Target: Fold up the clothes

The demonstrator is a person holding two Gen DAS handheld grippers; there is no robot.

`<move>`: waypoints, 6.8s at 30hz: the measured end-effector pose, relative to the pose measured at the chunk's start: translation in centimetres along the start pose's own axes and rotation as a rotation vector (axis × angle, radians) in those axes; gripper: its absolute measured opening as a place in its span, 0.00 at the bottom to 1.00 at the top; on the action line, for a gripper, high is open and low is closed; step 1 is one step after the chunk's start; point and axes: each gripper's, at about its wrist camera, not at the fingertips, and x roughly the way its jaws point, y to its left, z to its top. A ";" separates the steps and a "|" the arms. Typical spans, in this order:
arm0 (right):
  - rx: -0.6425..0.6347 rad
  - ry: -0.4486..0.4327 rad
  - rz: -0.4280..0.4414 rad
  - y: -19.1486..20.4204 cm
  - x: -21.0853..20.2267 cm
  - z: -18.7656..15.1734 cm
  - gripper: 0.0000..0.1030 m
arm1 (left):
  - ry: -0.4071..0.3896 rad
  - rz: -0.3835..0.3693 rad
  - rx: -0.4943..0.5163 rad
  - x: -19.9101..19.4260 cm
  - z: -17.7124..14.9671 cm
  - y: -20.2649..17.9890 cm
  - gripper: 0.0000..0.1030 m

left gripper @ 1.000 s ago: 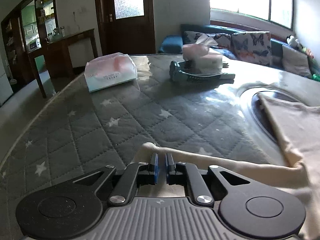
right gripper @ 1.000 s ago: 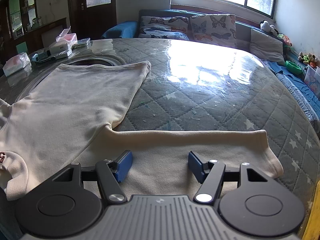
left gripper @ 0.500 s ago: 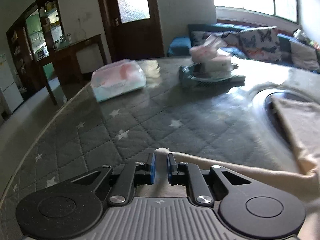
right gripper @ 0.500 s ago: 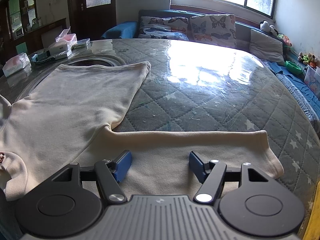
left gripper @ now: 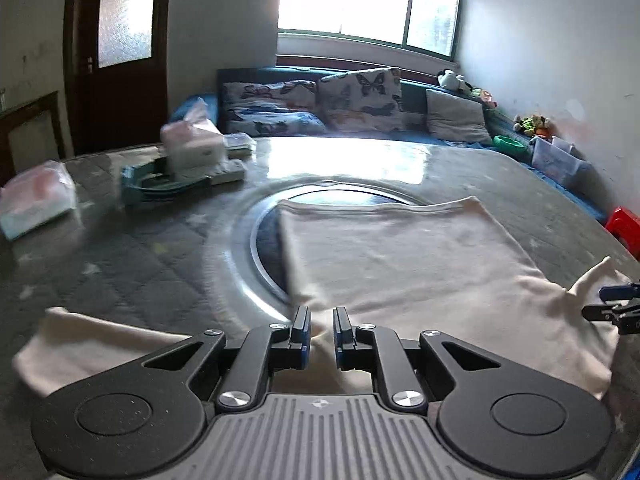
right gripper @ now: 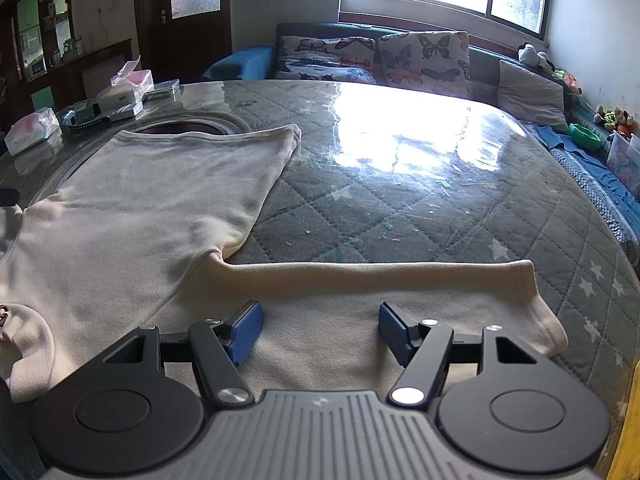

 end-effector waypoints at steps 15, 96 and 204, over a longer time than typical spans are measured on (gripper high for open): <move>0.003 -0.009 0.010 -0.2 0.0 -0.1 0.65 | 0.069 -0.010 -0.027 2.1 -0.3 0.0 0.11; -0.576 -0.050 0.488 21.7 -2.6 2.2 0.64 | -0.025 0.471 -0.413 -4.2 -4.3 15.5 0.22; -0.218 -0.050 0.220 11.3 -3.0 6.1 0.06 | 0.006 0.136 0.225 -5.2 -7.4 -1.2 0.53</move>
